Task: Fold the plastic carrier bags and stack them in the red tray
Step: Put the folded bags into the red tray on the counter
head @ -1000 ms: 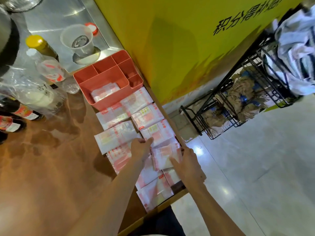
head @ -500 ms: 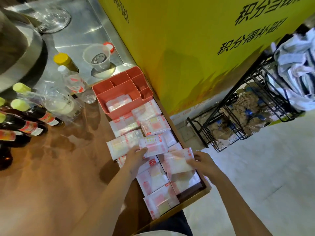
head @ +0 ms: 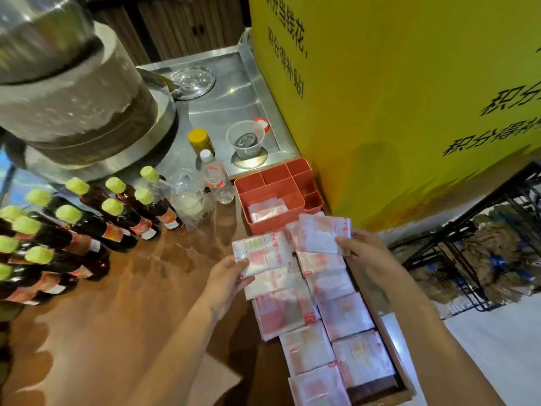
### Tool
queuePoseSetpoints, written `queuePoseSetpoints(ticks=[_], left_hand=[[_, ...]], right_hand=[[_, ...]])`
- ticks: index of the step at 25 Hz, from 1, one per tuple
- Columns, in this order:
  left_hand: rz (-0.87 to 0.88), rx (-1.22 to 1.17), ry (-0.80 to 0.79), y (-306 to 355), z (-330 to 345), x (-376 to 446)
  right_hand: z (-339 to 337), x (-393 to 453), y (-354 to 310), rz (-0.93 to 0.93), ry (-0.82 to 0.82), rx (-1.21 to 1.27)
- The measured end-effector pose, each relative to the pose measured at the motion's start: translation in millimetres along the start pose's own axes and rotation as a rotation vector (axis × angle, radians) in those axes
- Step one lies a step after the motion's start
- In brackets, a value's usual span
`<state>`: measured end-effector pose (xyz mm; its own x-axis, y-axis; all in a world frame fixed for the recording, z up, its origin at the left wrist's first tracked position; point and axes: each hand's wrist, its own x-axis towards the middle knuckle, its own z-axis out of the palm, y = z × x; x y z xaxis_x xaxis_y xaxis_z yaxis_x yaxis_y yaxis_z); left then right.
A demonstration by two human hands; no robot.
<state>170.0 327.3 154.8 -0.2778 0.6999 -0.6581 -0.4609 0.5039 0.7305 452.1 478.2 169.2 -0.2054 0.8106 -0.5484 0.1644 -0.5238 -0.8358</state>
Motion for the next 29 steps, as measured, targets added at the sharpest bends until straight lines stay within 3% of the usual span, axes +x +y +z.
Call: queuePoseSetpoints(ticks=[8, 17, 22, 26, 29], left_hand=[[0.045, -0.084, 0.113, 46.6, -45.2, 26.5], [0.011, -0.174, 0.131, 48.1, -57.5, 58.0], [0.023, -0.184, 0.086, 53.4, -53.9, 67.8], [0.019, -0.183, 0.072, 57.7, -52.2, 70.0], [0.013, -0.191, 0.085, 59.2, -52.5, 70.8]], right_hand=[[96.1, 95.7, -66.4, -0.067, 0.047, -0.212], [158.9, 172.5, -61.3, -0.117, 0.040, -0.677], [170.7, 193.3, -44.6, 0.004, -0.052, -0.820], [169.2, 199.0, -43.1, -0.023, -0.014, -0.989], [166.1, 195.1, -42.0, -0.056, -0.014, -0.979]])
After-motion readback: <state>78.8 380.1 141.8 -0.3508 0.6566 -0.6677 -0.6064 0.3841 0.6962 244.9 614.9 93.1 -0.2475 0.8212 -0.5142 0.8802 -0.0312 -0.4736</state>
